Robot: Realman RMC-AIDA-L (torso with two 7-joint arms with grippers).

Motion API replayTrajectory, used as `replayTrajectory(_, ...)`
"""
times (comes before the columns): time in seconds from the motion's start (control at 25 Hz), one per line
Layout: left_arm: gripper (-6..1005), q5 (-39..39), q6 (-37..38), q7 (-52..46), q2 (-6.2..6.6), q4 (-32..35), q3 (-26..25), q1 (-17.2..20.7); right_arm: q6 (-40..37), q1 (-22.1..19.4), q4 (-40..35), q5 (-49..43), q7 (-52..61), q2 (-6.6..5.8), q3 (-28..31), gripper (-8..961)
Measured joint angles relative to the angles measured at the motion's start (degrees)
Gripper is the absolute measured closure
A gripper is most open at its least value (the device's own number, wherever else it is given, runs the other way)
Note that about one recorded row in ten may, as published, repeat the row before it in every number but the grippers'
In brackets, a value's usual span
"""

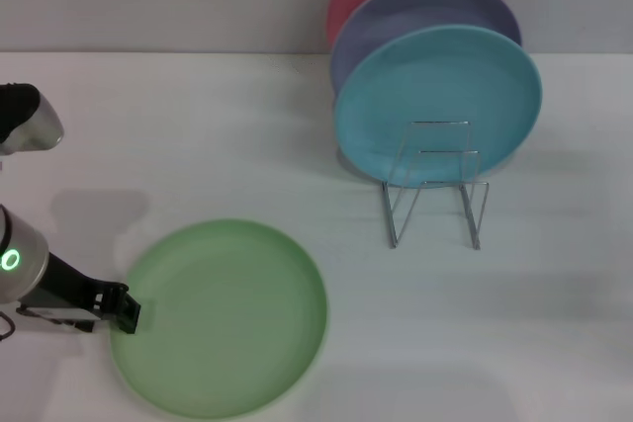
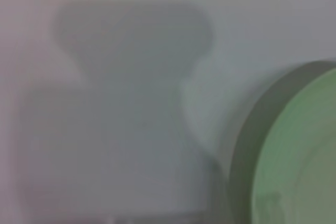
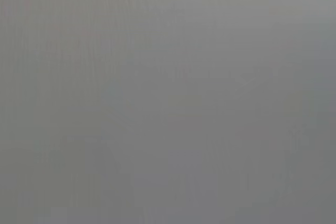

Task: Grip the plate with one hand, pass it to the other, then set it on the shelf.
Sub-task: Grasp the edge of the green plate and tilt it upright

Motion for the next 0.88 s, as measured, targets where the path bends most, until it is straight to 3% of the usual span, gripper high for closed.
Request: replayTrajectory(0.88,816,0.36,0.6,-0.17,0.0,0.11,1.25,-0.27,-0.23,-0.57,-0.01,0.0,0.0,0.22,0.0,195)
